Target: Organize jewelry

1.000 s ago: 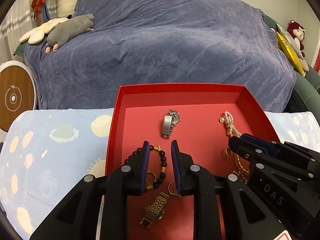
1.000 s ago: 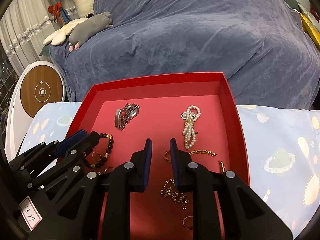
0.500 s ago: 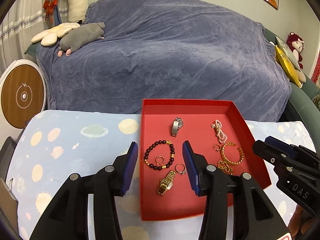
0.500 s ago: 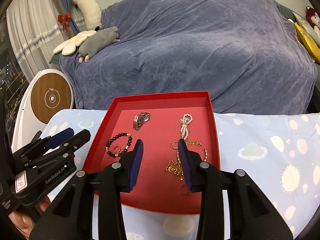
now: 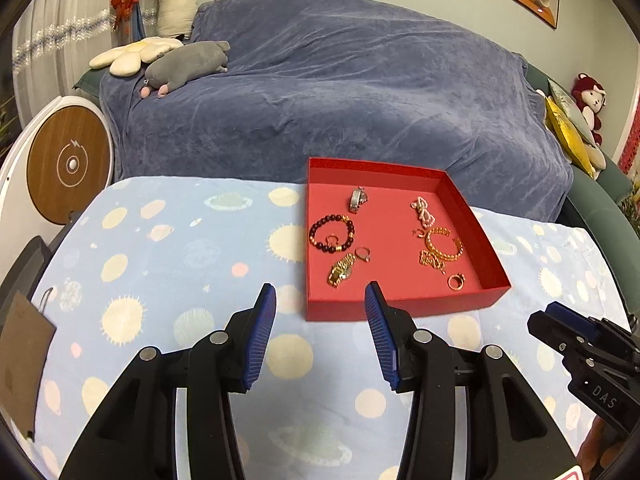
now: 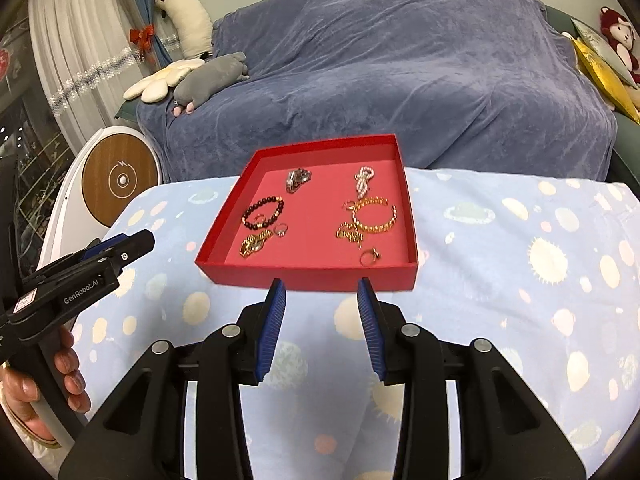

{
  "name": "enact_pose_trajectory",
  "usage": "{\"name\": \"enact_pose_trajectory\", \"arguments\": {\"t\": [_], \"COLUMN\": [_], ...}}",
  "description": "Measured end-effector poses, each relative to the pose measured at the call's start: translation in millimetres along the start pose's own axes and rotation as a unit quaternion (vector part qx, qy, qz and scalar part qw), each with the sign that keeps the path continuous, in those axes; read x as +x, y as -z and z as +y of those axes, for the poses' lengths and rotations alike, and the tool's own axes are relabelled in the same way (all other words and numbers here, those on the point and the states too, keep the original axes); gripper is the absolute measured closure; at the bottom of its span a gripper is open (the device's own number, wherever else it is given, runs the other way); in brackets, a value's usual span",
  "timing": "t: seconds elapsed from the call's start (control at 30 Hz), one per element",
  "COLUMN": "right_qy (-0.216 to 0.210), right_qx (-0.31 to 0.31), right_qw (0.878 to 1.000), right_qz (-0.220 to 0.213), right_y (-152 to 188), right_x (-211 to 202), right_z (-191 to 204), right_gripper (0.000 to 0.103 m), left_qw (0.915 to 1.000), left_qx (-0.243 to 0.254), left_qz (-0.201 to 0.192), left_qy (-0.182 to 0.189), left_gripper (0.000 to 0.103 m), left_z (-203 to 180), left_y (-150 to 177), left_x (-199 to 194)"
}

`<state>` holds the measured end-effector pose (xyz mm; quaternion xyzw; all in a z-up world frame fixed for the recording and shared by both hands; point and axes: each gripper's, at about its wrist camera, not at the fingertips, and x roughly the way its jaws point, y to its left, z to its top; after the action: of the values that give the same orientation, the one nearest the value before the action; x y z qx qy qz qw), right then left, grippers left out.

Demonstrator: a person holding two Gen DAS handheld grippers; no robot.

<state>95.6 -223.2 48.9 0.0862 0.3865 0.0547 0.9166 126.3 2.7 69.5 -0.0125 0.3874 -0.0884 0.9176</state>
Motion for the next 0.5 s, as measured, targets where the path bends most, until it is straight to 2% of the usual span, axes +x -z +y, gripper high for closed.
{"name": "enact_pose_trajectory", "arguments": {"t": [0.13, 0.2, 0.27, 0.33, 0.4, 0.5], "right_qy": [0.002, 0.003, 0.0, 0.003, 0.014, 0.016], "right_qx": [0.012, 0.015, 0.015, 0.003, -0.012, -0.026], "right_qw": [1.0, 1.0, 1.0, 1.0, 1.0, 0.999], "right_qz": [0.011, 0.01, 0.011, 0.013, 0.013, 0.017], "right_y": [21, 30, 35, 37, 41, 46], "right_x": [-1, -3, -3, 0, 4, 10], "right_z": [-3, -2, 0, 4, 9, 15], "right_gripper": [0.065, 0.057, 0.056, 0.055, 0.05, 0.046], "left_qw": [0.9997, 0.9992, 0.9988, 0.9987, 0.9988, 0.9985], "left_qx": [-0.009, -0.017, -0.018, -0.009, -0.002, 0.004], "left_qz": [0.023, 0.033, 0.042, 0.049, 0.048, 0.055], "left_qy": [0.007, 0.011, 0.014, 0.011, 0.003, -0.001], "left_gripper": [0.056, 0.056, 0.055, 0.051, 0.045, 0.043], "left_z": [-1, -1, -2, -5, -7, -8], "left_y": [26, 37, 45, 51, 57, 62], "left_x": [0, 2, 6, 12, 16, 22]}}
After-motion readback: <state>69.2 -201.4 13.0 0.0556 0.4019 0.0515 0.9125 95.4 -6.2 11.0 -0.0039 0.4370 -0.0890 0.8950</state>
